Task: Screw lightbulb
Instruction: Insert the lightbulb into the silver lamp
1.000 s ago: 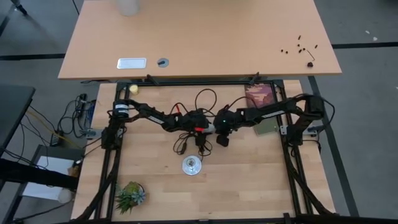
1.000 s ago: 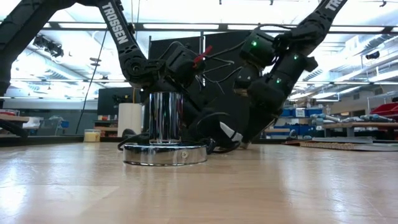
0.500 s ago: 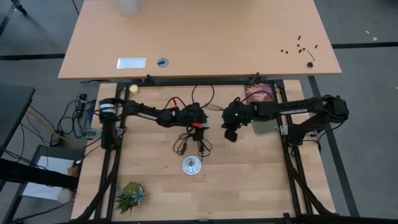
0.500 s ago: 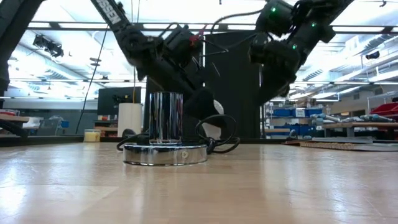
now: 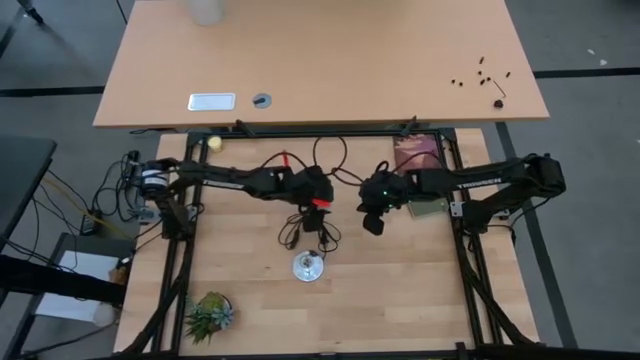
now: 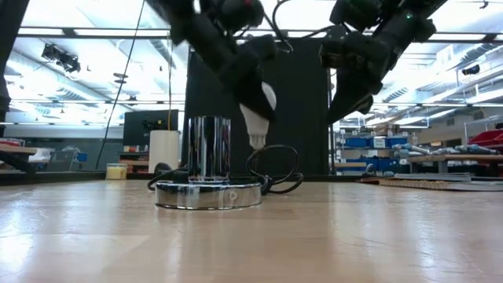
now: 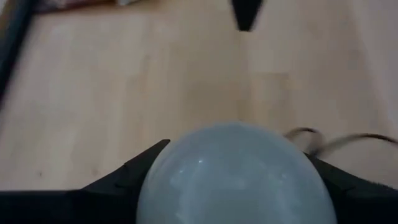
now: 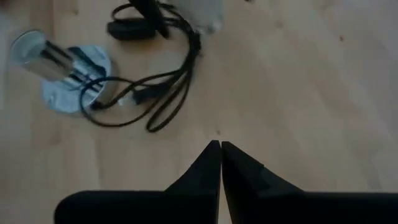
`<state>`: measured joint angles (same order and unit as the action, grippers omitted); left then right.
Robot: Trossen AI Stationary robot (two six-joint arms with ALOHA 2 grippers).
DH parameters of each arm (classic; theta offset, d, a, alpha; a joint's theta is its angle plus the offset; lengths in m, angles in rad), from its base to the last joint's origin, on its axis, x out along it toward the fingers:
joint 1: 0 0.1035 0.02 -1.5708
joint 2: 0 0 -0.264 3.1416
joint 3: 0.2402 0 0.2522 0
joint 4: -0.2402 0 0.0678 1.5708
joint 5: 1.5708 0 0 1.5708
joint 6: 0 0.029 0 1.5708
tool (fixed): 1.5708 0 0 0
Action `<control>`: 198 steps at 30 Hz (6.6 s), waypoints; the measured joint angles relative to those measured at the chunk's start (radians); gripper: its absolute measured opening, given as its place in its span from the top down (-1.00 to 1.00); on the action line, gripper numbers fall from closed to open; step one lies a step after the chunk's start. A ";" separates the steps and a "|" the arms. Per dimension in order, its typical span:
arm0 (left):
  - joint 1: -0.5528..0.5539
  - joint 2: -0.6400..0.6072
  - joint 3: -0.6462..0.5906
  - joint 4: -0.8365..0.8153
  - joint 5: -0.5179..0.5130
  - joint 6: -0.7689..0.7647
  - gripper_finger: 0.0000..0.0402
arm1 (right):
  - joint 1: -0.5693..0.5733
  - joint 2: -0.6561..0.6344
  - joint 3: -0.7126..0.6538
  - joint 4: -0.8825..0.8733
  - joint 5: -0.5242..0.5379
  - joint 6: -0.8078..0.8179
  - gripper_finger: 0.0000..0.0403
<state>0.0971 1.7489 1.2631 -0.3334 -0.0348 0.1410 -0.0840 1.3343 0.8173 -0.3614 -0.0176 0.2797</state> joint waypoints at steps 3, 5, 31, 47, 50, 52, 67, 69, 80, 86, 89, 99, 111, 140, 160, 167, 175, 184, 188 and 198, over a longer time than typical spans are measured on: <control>-0.042 -0.001 0.079 -0.117 0.059 -0.026 -0.31 | 0.048 -0.007 0.001 0.006 -0.006 0.017 0.89; -0.075 -0.002 0.117 -0.175 0.097 -0.051 -0.31 | 0.084 -0.010 0.000 0.013 -0.008 0.018 0.89; -0.460 -0.006 0.018 -0.145 -0.242 -0.318 -0.32 | 0.385 -0.012 0.000 0.126 0.235 0.196 0.89; -0.456 -0.011 -0.054 -0.067 -0.232 -0.397 -0.35 | 0.406 -0.012 0.000 0.143 0.253 0.226 0.89; -0.456 -0.023 -0.057 -0.075 -0.224 -0.411 -0.43 | 0.405 -0.012 0.000 0.143 0.253 0.226 0.89; -0.457 -0.041 -0.057 -0.090 -0.229 -0.416 -0.49 | 0.405 -0.012 0.000 0.142 0.253 0.224 0.89; -0.459 -0.089 -0.054 -0.074 -0.242 -0.406 -0.68 | 0.389 -0.011 0.000 0.145 0.260 0.215 0.89; -0.459 -0.095 -0.044 -0.080 -0.243 -0.387 -0.68 | 0.386 -0.011 0.000 0.147 0.260 0.215 0.89; -0.461 -0.164 -0.021 -0.071 -0.285 -0.355 -0.68 | 0.381 -0.011 0.000 0.143 0.260 0.215 0.89; -0.556 -0.271 -0.022 -0.069 -0.455 -0.372 -0.66 | 0.381 -0.011 0.000 0.143 0.263 0.191 0.89; -0.648 -0.295 -0.022 -0.074 -0.621 -0.370 -0.64 | 0.381 -0.011 0.000 0.140 0.263 0.189 0.89; -0.849 -0.296 -0.212 -0.052 -0.960 -0.633 -0.51 | 0.383 -0.011 0.000 0.141 0.291 0.215 0.89; -0.788 -0.285 -0.612 0.516 -0.915 -0.745 -0.41 | 0.388 -0.011 0.084 0.071 0.283 0.117 0.90; -0.684 0.042 -0.626 0.853 -0.752 -0.687 -0.26 | 0.331 0.007 0.381 -0.178 0.238 -0.080 0.90; -0.592 0.152 -0.617 1.075 -0.708 -0.533 0.05 | 0.291 0.015 0.380 -0.256 0.233 -0.073 0.90; -0.538 0.152 -0.617 1.084 -0.692 -0.487 0.25 | 0.279 0.013 0.380 -0.319 0.233 -0.073 0.90; -0.473 0.152 -0.617 1.090 -0.594 -0.481 0.37 | 0.279 0.013 0.380 -0.365 0.233 -0.070 0.90; -0.441 0.152 -0.587 1.100 -0.557 -0.422 0.38 | 0.279 0.013 0.380 -0.376 0.233 -0.062 0.90; -0.430 0.152 -0.554 1.099 -0.552 -0.353 0.38 | 0.279 0.013 0.380 -0.379 0.233 -0.063 0.90; -0.379 0.152 -0.534 1.093 -0.474 -0.332 0.38 | 0.312 0.022 0.380 -0.397 0.232 -0.125 0.68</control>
<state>-0.2817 1.9007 0.7296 0.7591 -0.5093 -0.1912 0.2276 1.3563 1.1976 -0.7584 0.2142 0.1552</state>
